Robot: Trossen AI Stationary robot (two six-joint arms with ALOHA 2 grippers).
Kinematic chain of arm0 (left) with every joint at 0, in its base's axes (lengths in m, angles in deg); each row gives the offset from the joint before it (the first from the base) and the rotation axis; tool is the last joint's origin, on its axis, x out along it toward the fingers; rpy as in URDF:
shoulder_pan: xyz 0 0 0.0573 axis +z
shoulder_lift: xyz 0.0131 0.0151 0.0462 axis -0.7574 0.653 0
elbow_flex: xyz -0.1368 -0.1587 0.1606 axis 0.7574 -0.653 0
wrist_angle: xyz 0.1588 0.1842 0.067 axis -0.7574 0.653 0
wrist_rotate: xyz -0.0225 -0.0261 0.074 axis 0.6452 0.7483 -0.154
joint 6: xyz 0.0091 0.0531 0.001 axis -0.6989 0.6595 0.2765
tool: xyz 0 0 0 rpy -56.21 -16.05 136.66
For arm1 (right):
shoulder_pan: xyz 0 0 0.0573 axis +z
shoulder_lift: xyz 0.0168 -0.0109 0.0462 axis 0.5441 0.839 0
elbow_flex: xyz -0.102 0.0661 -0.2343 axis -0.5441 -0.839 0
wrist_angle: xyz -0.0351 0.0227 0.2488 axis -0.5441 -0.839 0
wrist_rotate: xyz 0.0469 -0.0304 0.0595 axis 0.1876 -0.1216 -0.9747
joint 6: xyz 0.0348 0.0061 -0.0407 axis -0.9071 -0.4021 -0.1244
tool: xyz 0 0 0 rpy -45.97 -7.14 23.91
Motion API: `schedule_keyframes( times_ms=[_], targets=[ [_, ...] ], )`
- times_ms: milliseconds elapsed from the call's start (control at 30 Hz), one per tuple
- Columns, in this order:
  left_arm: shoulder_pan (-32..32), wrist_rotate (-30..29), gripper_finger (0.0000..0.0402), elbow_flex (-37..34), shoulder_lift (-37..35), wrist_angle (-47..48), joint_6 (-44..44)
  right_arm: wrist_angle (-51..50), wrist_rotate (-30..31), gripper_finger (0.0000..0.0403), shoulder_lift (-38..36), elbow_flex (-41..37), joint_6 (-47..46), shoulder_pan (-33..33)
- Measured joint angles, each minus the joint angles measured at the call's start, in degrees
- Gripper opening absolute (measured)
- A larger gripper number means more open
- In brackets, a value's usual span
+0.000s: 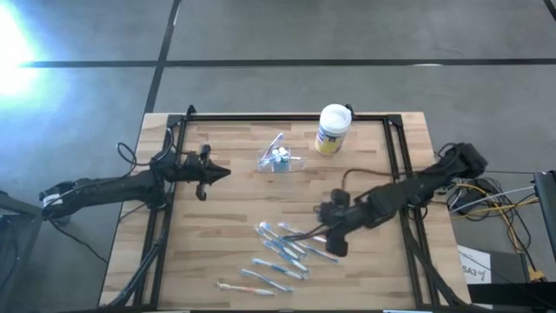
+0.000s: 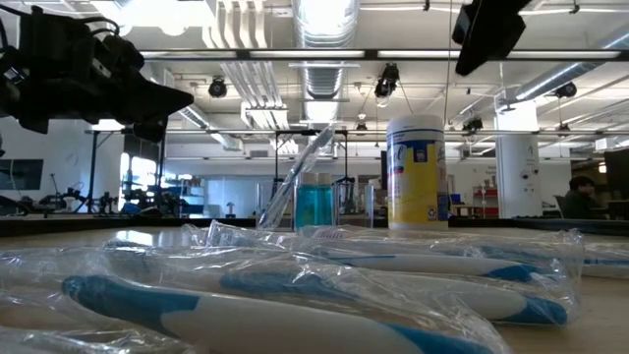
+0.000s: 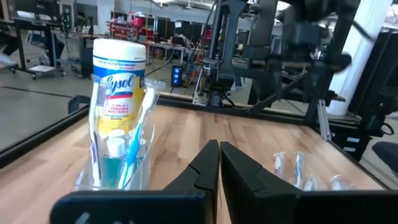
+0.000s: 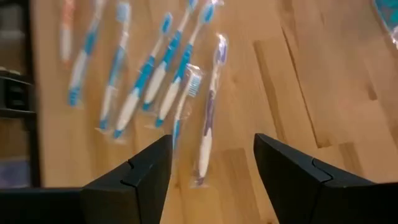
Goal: Pick & Place toothbrushing station
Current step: Put the purple toothbrush into the right section of the transparent organizer
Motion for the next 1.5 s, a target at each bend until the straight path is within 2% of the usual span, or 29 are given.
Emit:
schedule_keyframes(
  times_ms=[200,367,633,1500],
  targets=[
    [0.00,0.02,0.0017,0.00,0.09,0.12,-2.66,0.08,0.24,0.0221,9.63,1.63,0.03,0.29],
    [0.00,0.07,0.0018,-0.01,0.09,0.12,-3.44,0.75,-0.29,0.0221,14.40,1.87,0.53,0.25],
    [0.00,0.09,0.0014,-0.02,0.09,0.09,-3.21,1.24,-3.83,0.0221,17.85,1.24,2.00,0.23],
    [-0.04,0.15,0.0014,-0.02,1.01,1.16,-3.77,2.34,-5.53,0.0221,24.85,0.58,3.48,-2.41]
  ],
)
